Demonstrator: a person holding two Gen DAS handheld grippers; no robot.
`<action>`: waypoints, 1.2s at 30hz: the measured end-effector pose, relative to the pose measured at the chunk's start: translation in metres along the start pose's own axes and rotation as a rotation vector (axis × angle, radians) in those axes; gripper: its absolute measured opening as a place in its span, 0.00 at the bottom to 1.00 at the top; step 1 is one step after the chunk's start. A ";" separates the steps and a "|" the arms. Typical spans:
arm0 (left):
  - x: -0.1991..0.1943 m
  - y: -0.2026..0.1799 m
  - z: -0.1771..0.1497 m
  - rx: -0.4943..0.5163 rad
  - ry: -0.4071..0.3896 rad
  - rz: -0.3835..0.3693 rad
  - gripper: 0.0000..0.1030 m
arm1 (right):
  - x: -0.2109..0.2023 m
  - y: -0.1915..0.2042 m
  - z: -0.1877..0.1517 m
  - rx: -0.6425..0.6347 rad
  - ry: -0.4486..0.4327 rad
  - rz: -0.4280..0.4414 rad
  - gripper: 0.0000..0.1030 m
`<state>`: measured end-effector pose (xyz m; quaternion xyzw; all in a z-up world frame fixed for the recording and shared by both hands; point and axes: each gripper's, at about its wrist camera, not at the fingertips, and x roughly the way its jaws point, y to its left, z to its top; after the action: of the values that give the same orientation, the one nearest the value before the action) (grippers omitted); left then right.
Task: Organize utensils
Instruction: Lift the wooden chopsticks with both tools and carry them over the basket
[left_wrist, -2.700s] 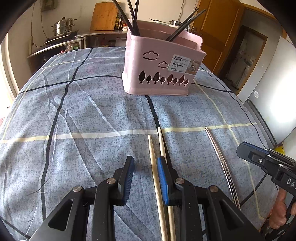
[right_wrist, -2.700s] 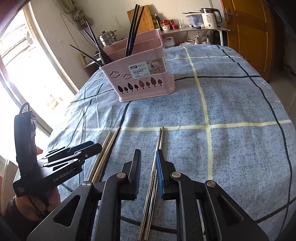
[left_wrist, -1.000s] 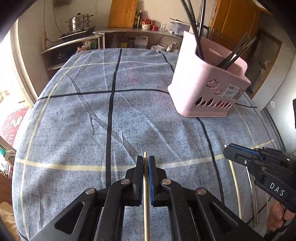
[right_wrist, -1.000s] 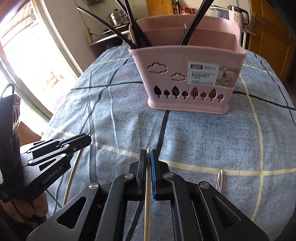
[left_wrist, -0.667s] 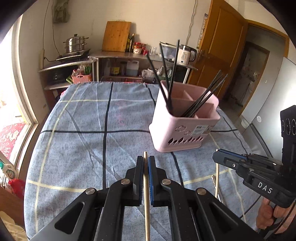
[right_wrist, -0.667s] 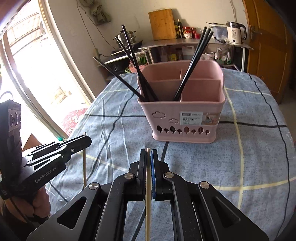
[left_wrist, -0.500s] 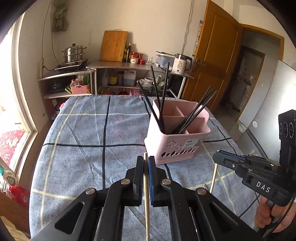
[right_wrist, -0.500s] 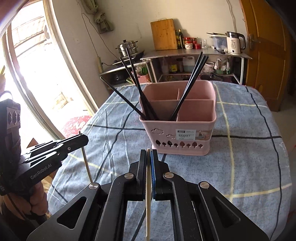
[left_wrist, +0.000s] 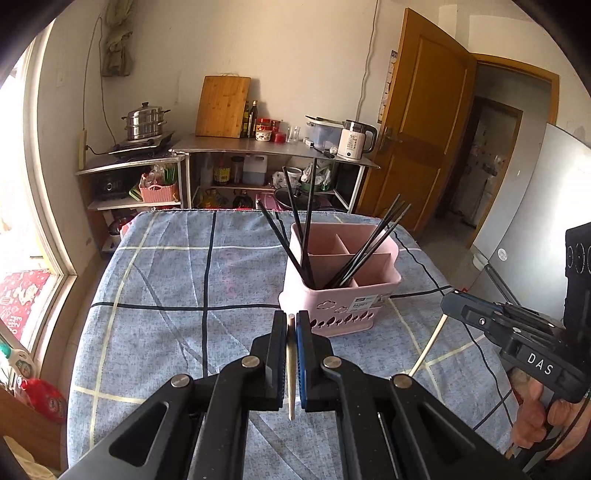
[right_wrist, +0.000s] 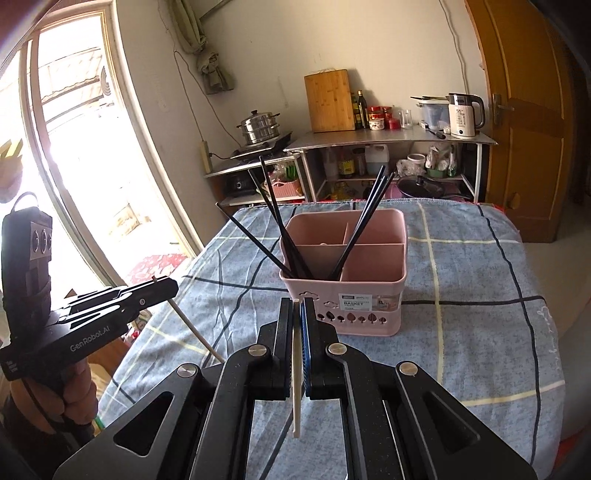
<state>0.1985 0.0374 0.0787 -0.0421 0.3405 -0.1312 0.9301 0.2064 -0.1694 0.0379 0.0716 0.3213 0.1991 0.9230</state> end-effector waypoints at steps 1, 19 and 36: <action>-0.001 -0.001 0.000 0.001 -0.001 -0.001 0.04 | -0.002 0.000 0.000 -0.001 -0.006 0.002 0.04; -0.012 -0.014 -0.011 0.010 0.025 -0.014 0.04 | -0.016 -0.009 -0.027 -0.032 -0.022 0.001 0.04; -0.016 -0.028 -0.030 0.007 0.080 -0.069 0.04 | -0.057 -0.008 -0.051 -0.066 -0.004 -0.030 0.04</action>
<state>0.1609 0.0148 0.0705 -0.0452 0.3754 -0.1659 0.9108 0.1364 -0.2005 0.0281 0.0368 0.3139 0.1953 0.9284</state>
